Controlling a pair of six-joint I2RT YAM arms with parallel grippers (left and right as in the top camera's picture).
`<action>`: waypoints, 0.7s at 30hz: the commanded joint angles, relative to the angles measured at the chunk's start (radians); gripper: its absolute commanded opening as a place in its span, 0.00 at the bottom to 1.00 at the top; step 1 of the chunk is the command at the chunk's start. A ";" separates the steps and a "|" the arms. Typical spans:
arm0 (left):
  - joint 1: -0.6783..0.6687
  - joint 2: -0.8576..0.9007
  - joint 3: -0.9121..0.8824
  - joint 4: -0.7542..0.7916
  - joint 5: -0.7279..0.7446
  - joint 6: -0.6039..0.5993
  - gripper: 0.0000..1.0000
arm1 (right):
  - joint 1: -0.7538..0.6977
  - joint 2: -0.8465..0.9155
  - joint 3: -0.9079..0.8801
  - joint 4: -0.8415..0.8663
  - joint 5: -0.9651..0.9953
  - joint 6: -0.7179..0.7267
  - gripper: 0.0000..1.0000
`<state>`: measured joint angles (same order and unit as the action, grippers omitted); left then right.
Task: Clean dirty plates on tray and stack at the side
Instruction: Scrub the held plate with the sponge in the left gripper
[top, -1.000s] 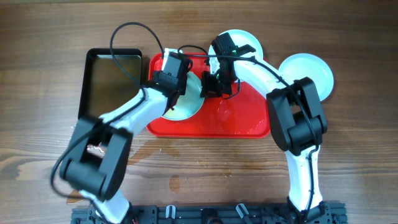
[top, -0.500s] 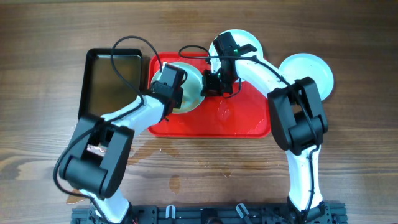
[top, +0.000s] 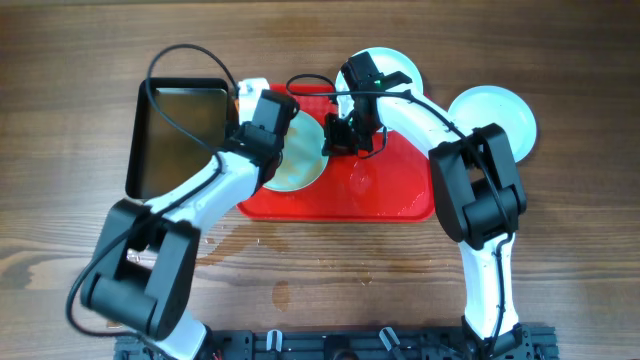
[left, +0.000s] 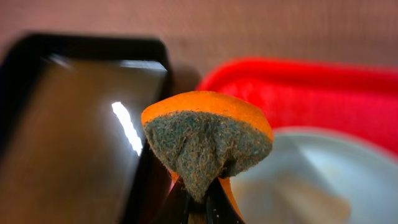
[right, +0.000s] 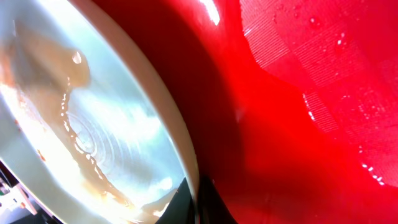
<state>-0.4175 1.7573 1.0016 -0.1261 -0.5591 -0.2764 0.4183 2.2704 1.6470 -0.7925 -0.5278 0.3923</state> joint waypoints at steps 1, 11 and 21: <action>0.007 -0.025 0.021 -0.051 0.005 -0.014 0.04 | 0.008 0.030 -0.010 -0.005 0.003 -0.026 0.04; 0.010 0.032 -0.007 -0.295 0.443 0.067 0.04 | 0.008 0.030 -0.009 -0.003 0.002 -0.026 0.04; 0.010 0.090 -0.006 -0.122 0.940 0.120 0.04 | 0.008 0.030 -0.010 -0.003 0.003 -0.026 0.04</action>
<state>-0.3981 1.8286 1.0058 -0.2714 0.1982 -0.1944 0.4198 2.2704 1.6470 -0.7948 -0.5304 0.3794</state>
